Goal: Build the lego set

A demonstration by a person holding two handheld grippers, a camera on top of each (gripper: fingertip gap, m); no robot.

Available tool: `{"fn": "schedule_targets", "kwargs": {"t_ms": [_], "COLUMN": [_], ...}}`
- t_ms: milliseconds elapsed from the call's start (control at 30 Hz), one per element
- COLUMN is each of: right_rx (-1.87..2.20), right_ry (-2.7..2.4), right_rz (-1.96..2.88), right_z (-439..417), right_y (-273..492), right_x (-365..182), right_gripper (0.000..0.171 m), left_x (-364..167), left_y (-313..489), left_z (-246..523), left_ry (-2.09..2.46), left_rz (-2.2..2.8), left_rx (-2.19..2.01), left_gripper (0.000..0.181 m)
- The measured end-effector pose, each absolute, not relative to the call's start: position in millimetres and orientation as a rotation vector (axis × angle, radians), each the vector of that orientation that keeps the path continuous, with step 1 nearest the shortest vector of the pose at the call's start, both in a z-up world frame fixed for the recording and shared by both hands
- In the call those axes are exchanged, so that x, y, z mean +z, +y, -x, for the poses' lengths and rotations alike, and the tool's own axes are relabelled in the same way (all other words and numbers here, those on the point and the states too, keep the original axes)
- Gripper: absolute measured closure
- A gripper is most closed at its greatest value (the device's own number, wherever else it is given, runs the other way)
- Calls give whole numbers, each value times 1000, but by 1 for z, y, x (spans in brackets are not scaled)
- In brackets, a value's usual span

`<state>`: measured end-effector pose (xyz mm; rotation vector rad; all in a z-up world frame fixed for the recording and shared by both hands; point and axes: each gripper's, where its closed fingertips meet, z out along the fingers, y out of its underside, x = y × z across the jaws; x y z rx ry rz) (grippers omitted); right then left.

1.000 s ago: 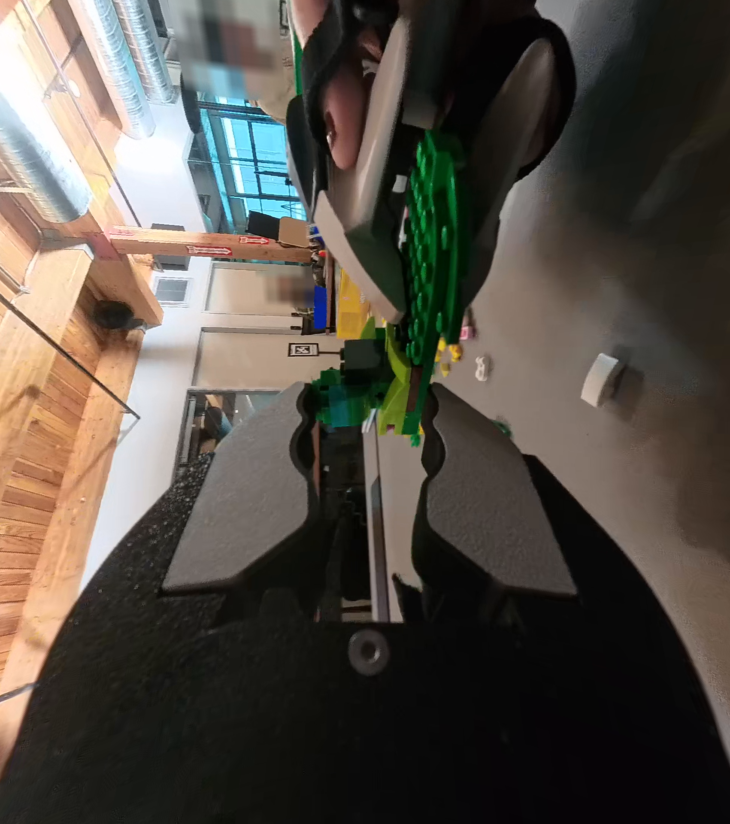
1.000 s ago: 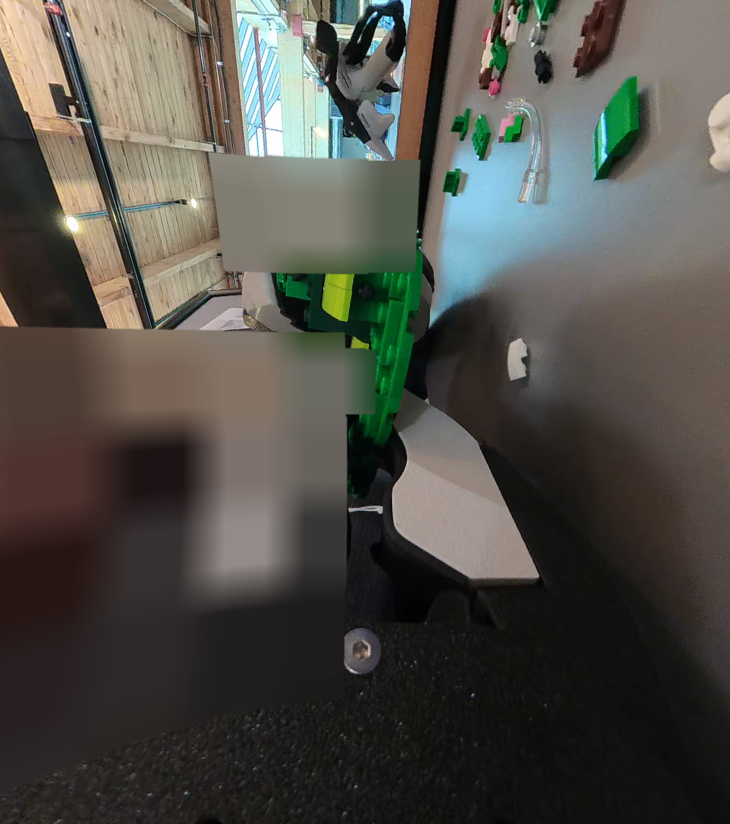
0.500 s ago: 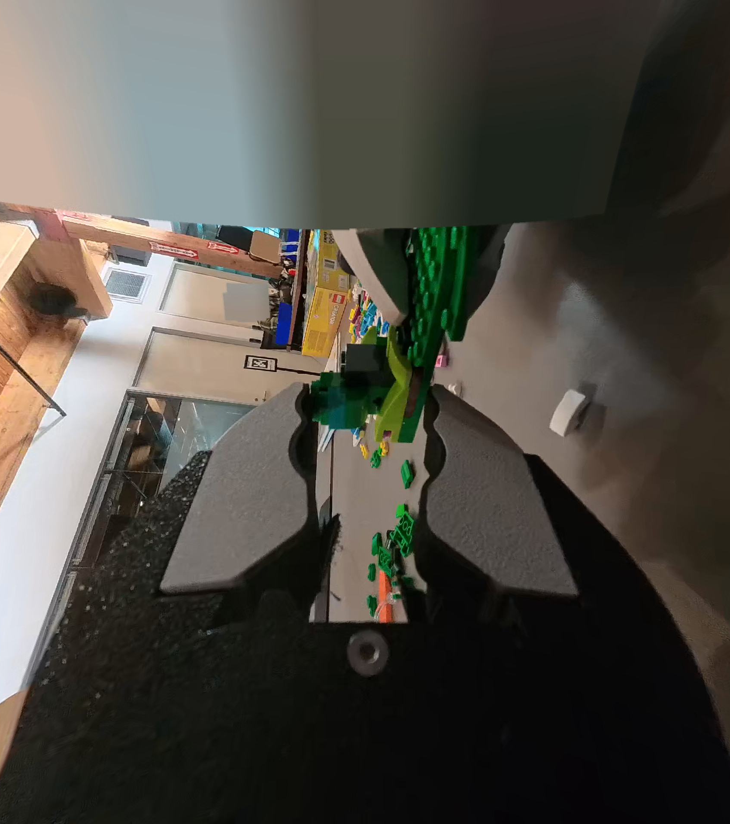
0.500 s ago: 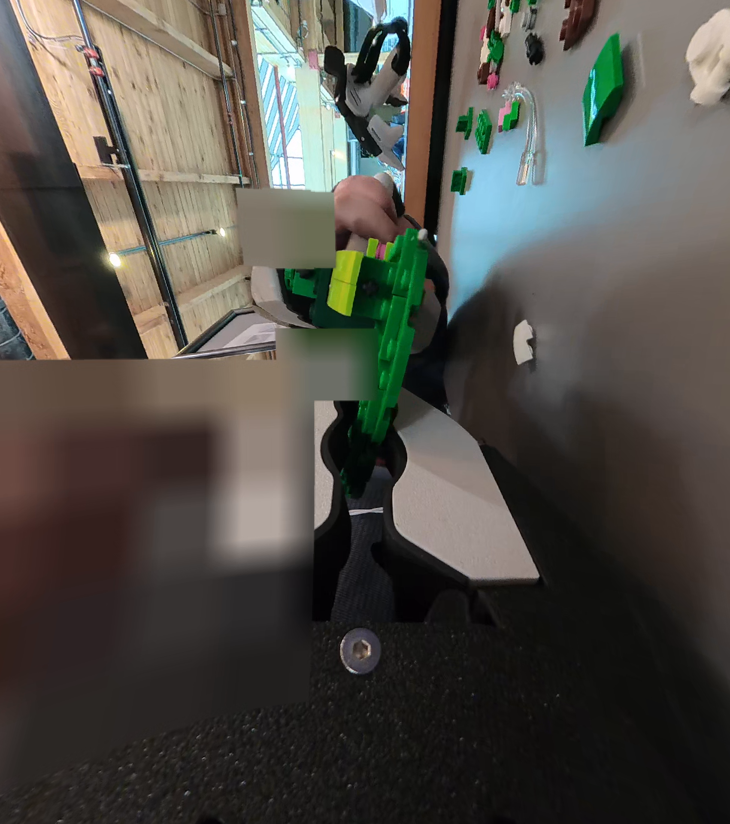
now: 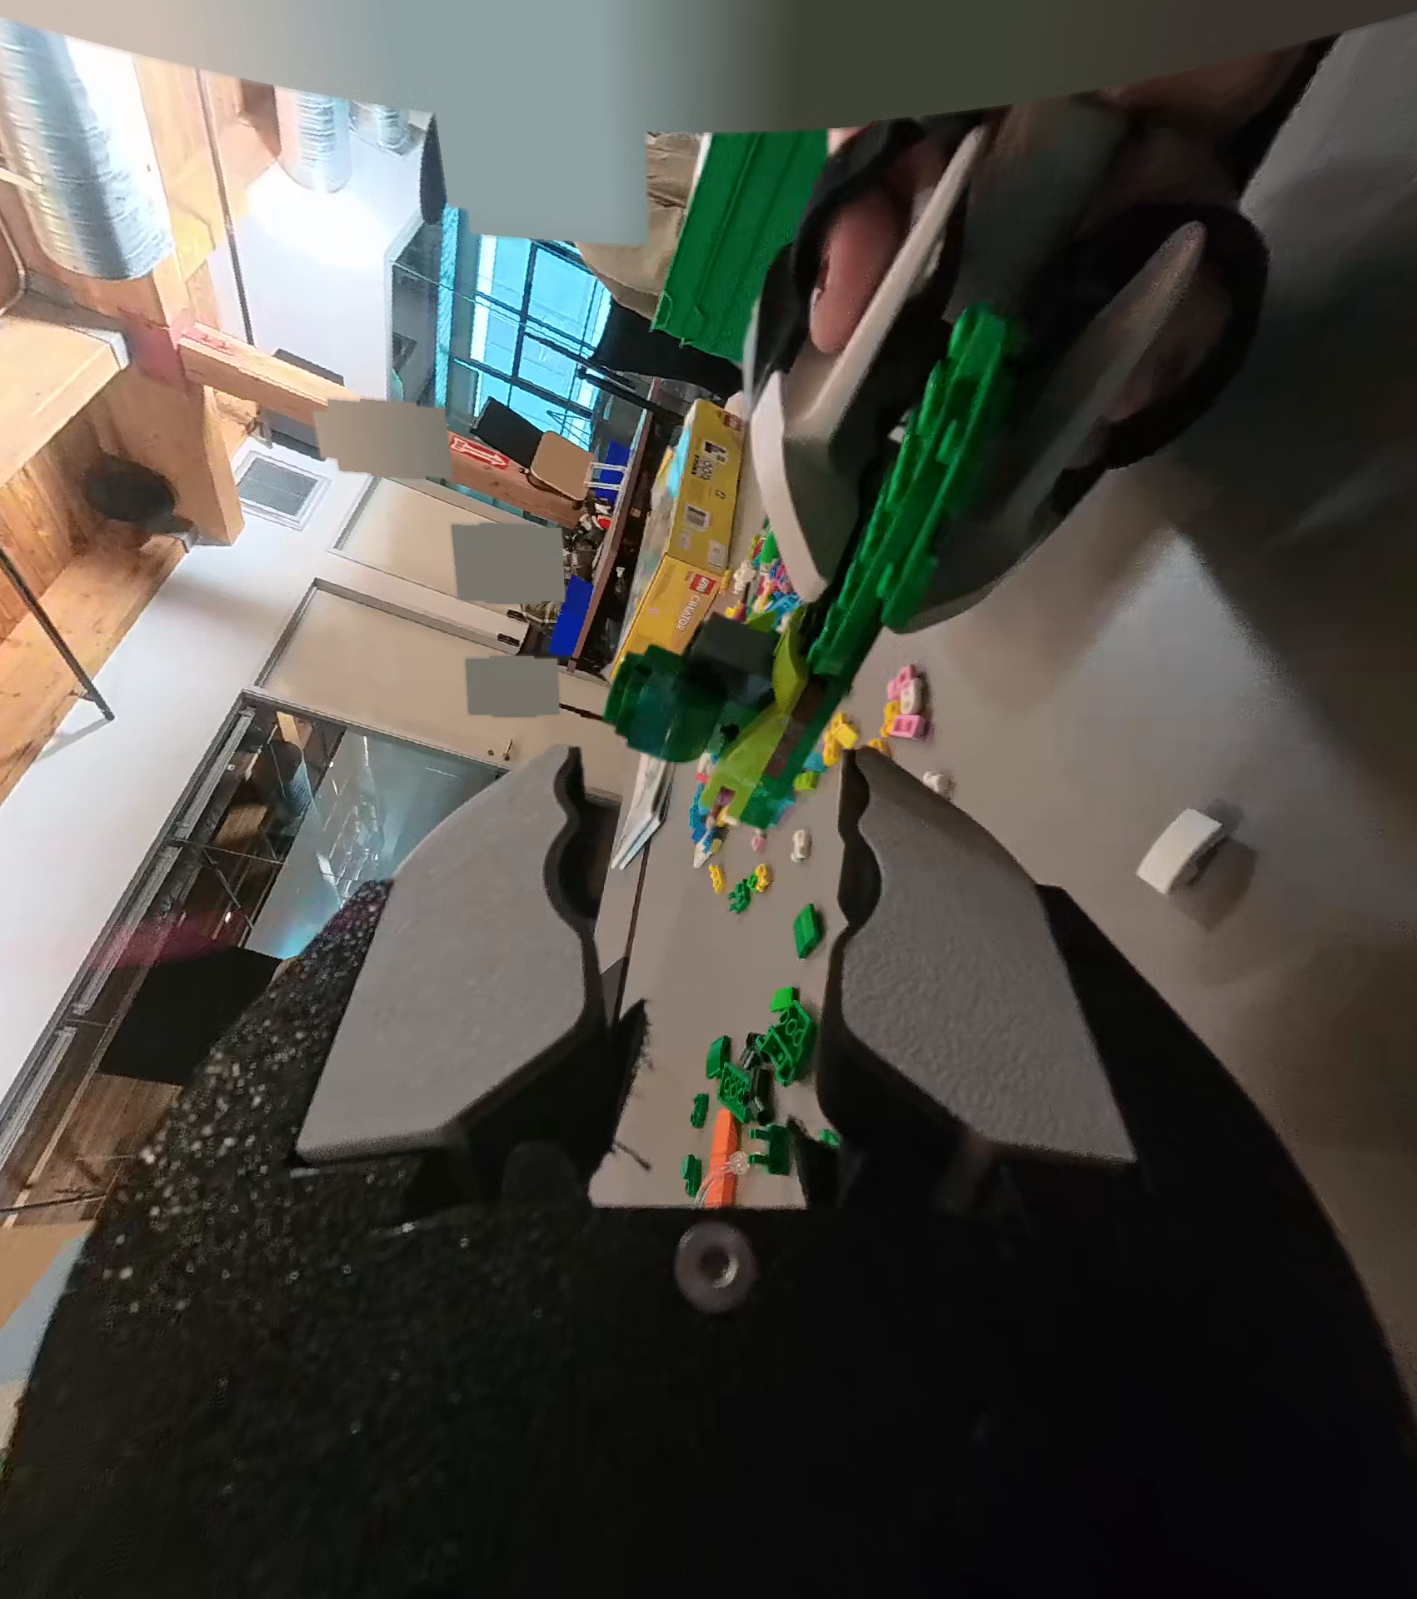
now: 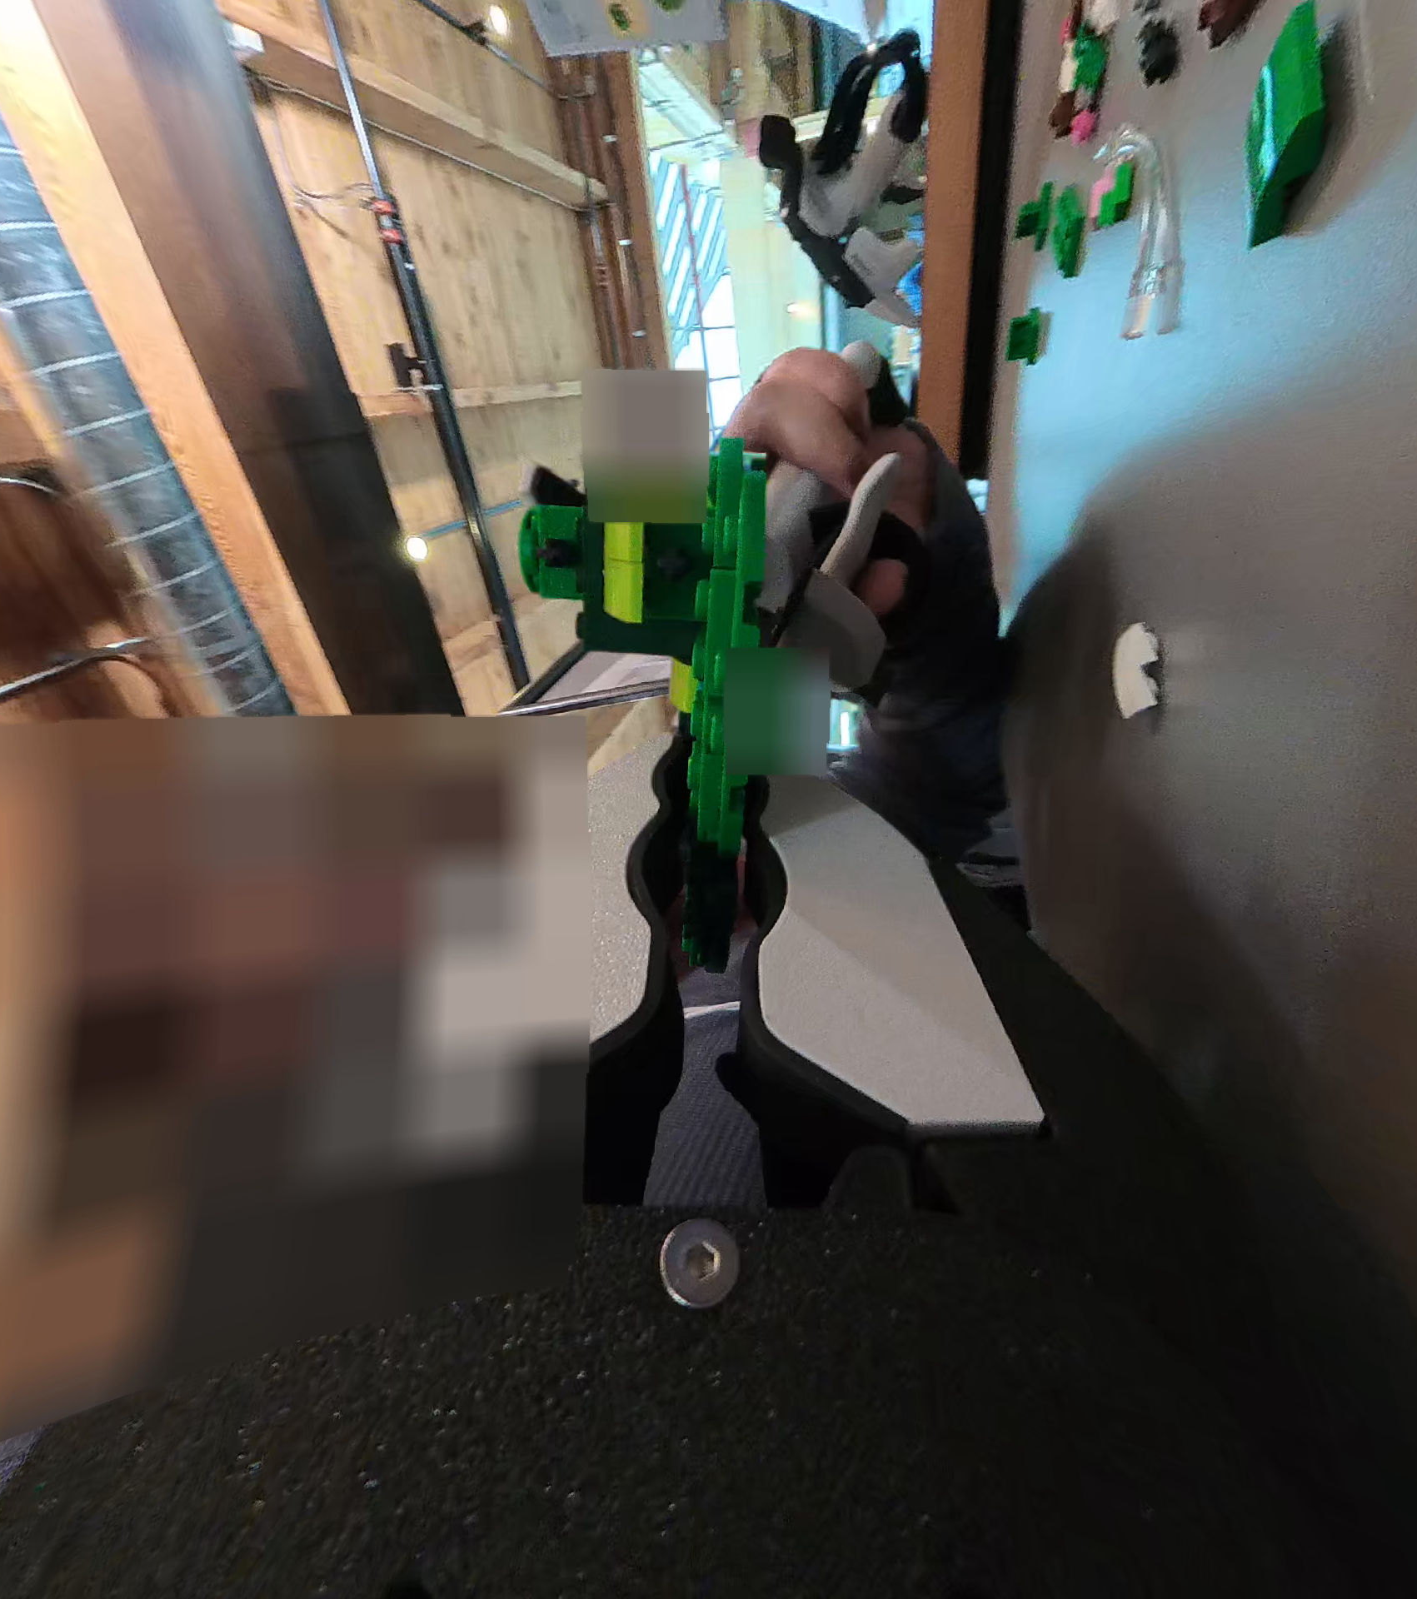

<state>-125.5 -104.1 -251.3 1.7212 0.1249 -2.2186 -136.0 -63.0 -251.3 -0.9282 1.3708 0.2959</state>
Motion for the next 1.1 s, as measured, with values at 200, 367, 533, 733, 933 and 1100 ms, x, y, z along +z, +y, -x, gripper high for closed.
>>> {"fn": "schedule_targets", "kwargs": {"t_ms": [200, 367, 533, 733, 933, 1100], "right_rx": [-2257, -2283, -2333, -2408, -2436, -2428], "right_ry": [110, 157, 370, 401, 279, 224], "right_rz": [-1548, -1589, -1853, -1956, -1948, -1911], "right_z": [119, 118, 121, 134, 155, 166], "right_y": [-105, -99, -73, -45, -36, -37], "right_x": [-239, -238, -239, -232, -236, -239], "right_gripper": [162, 163, 162, 162, 163, 162], "left_x": [-246, -246, -246, -237, -237, -236], "left_y": [-63, -58, -48, -44, -36, -46], "left_z": [138, 144, 153, 159, 156, 146], "left_ry": [1341, 1304, 1175, 1087, 1184, 1229], "left_rz": [929, 1000, 1212, 1249, 995, 843], "left_rx": [288, 223, -65, -192, 451, 556], "left_gripper": [126, 127, 124, 108, 124, 144]}}
